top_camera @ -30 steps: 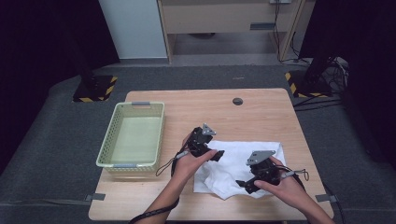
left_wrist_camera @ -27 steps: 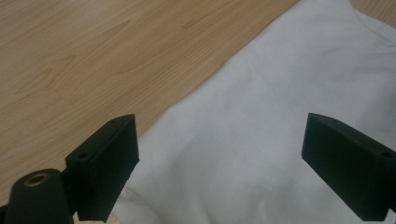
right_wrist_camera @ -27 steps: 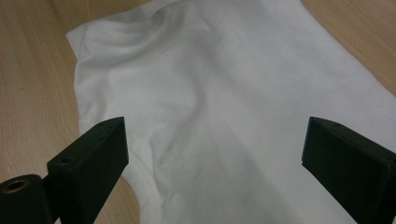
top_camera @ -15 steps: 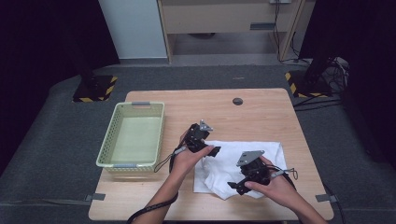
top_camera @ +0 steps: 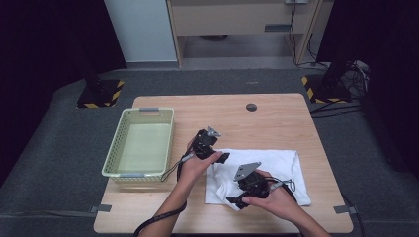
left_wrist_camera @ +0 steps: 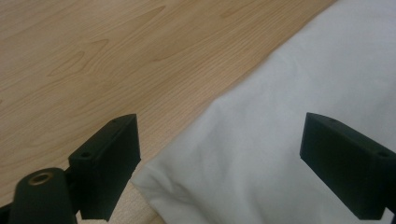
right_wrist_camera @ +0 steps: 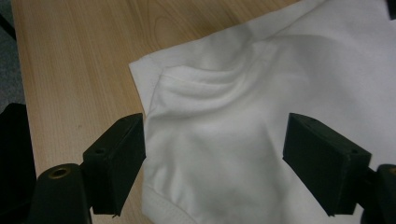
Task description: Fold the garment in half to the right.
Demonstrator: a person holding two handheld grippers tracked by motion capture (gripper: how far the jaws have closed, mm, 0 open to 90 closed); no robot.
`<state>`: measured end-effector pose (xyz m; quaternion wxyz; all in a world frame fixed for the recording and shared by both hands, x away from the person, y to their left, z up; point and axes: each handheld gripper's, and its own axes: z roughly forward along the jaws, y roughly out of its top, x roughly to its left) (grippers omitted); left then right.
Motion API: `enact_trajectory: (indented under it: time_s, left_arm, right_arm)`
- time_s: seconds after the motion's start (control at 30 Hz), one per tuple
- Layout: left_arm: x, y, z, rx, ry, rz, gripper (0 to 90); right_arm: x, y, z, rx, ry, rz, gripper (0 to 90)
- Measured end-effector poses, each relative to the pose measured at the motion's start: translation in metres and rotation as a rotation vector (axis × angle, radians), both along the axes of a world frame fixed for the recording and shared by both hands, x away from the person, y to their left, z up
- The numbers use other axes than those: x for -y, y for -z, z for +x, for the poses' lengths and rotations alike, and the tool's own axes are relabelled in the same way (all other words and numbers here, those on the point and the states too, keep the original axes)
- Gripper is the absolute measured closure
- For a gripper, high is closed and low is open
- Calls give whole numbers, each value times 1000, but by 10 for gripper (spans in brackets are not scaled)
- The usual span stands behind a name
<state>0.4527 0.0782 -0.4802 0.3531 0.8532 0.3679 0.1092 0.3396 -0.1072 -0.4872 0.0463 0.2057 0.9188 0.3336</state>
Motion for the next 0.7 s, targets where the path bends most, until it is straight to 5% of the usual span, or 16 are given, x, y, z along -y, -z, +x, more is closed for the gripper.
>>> enact_trajectory:
  time_s: [0.7]
  left_arm:
    - [-1,3,3,8,-8,-1,129]
  right_arm:
    - [-32,11,-3,-33,-40,15,269]
